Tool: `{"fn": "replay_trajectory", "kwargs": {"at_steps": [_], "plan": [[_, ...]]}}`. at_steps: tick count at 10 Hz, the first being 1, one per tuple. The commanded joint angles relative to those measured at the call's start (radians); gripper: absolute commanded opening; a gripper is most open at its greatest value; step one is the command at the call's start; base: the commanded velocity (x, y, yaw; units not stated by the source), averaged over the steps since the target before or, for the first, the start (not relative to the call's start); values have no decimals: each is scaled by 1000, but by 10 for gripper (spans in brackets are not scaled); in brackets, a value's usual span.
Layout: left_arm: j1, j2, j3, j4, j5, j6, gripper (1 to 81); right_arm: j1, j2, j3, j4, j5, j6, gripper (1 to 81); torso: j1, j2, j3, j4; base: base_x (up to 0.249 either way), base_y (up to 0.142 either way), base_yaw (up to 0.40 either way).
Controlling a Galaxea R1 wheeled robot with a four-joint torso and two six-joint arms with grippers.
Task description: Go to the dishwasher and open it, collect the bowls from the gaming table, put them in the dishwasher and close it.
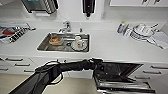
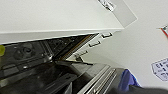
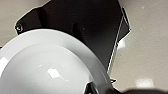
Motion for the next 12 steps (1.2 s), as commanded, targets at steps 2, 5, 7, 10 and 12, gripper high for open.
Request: {"fn": "replay_trajectory", "kwargs": {"at_steps": [2, 5, 7, 10, 12], "plan": [[67, -295, 349, 58, 63, 5, 811, 35, -75, 108, -13, -72, 1, 10, 0, 0, 0, 0, 0, 0, 0], [280, -530, 455, 144, 60, 7, 811, 116, -239, 334, 1, -71, 6, 10, 0, 0, 0, 0, 0, 0, 0], [414, -607, 455, 185, 49, 12, 811, 188, -319, 462, 1, -75, 10, 10, 0, 0, 0, 0, 0, 0, 0], [666, -644, 390, 283, -17, 12, 811, 329, -369, 549, 33, -86, 12, 10, 0, 0, 0, 0, 0, 0, 0], [812, -642, 275, 332, -140, 12, 811, 439, -399, 621, 74, -103, 21, 10, 0, 0, 0, 0, 0, 0, 0]]}}
